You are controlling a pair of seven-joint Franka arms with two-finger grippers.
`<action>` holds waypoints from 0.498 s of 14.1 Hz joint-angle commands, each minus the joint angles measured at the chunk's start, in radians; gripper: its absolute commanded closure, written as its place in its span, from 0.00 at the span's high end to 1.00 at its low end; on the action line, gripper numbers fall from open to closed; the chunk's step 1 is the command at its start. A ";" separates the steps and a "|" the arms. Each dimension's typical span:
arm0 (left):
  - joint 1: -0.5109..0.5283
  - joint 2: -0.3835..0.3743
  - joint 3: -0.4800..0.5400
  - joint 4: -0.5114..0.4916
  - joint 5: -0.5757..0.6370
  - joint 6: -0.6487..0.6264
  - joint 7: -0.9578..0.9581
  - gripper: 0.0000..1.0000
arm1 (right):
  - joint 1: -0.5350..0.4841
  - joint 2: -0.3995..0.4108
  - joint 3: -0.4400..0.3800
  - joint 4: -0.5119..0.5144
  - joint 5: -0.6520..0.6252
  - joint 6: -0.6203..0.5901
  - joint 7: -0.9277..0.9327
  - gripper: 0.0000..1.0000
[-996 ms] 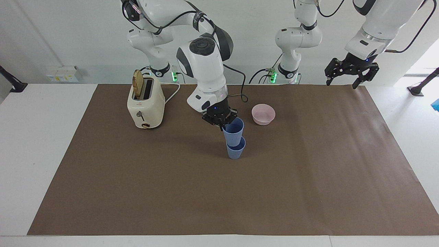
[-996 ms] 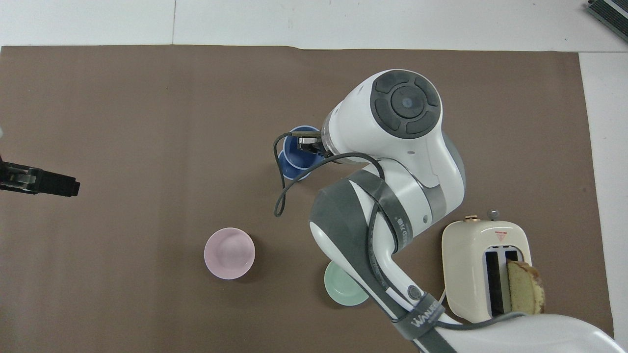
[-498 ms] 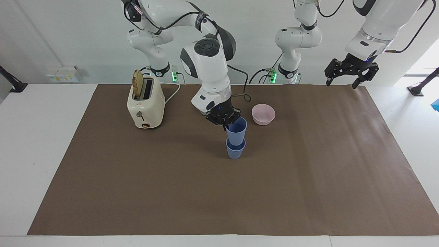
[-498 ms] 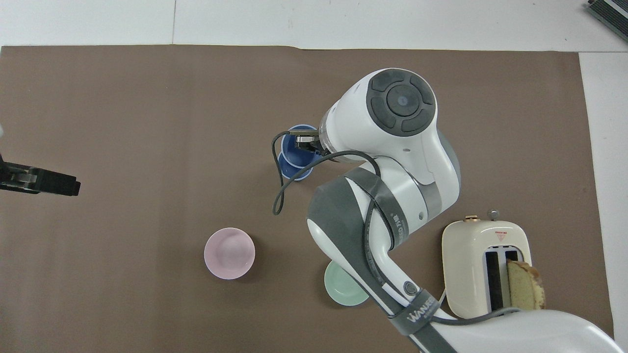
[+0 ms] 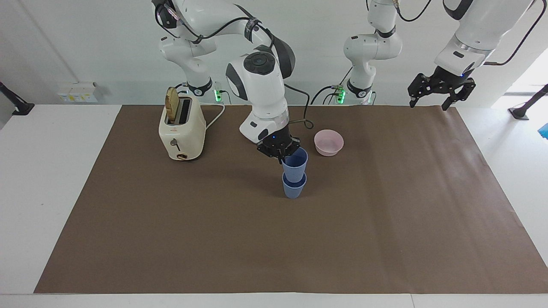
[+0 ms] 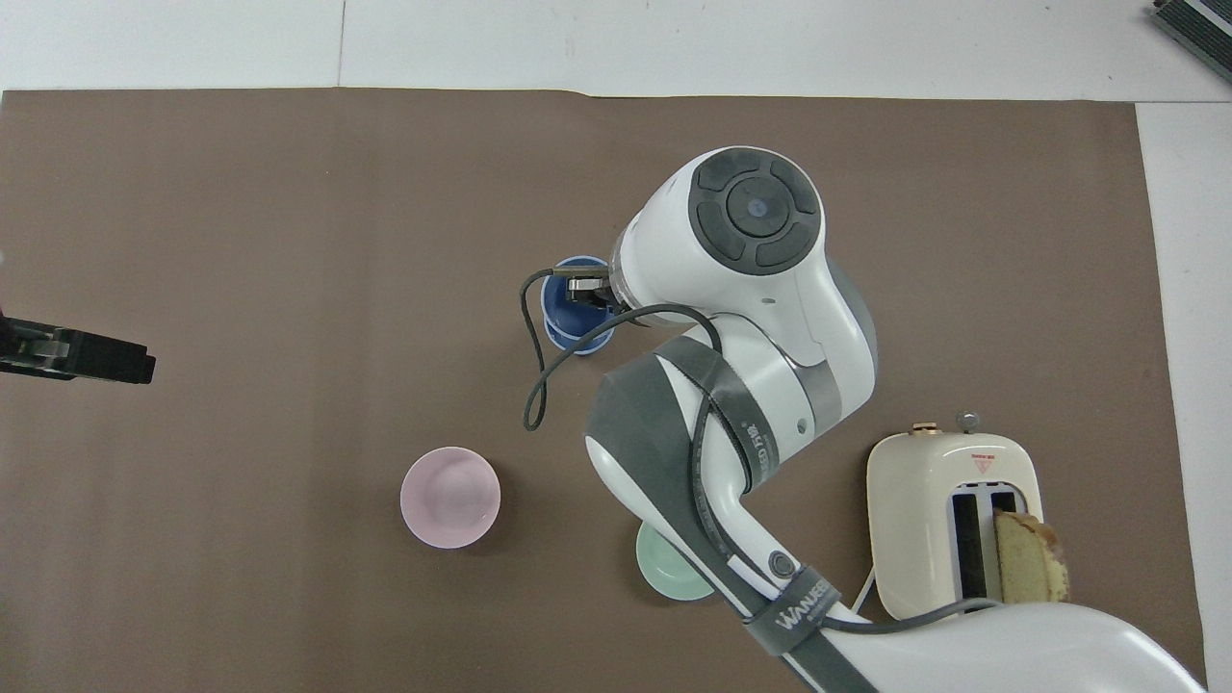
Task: Stack blue cups with both arms
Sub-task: 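Lower the held cup into the placed blue cup with the right gripper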
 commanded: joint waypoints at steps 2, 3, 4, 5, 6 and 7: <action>0.009 -0.003 -0.006 0.004 -0.005 -0.014 -0.008 1.00 | 0.000 0.016 0.005 0.006 -0.008 0.024 0.015 0.00; 0.010 -0.003 -0.006 0.004 -0.005 -0.016 -0.008 1.00 | 0.000 0.022 0.005 0.005 -0.009 0.030 0.015 0.00; 0.011 -0.003 -0.006 0.004 -0.005 -0.016 -0.008 1.00 | 0.001 0.023 0.005 0.002 -0.009 0.031 0.013 0.00; 0.011 -0.003 -0.006 0.004 -0.005 -0.016 -0.008 1.00 | 0.001 0.027 0.007 0.002 -0.009 0.033 0.012 0.00; 0.011 -0.003 -0.006 0.004 -0.005 -0.016 -0.008 1.00 | 0.000 0.031 0.005 0.002 -0.009 0.033 0.012 0.00; 0.011 -0.003 -0.006 0.004 -0.005 -0.016 -0.008 1.00 | 0.001 0.037 0.005 0.002 -0.011 0.033 0.012 0.00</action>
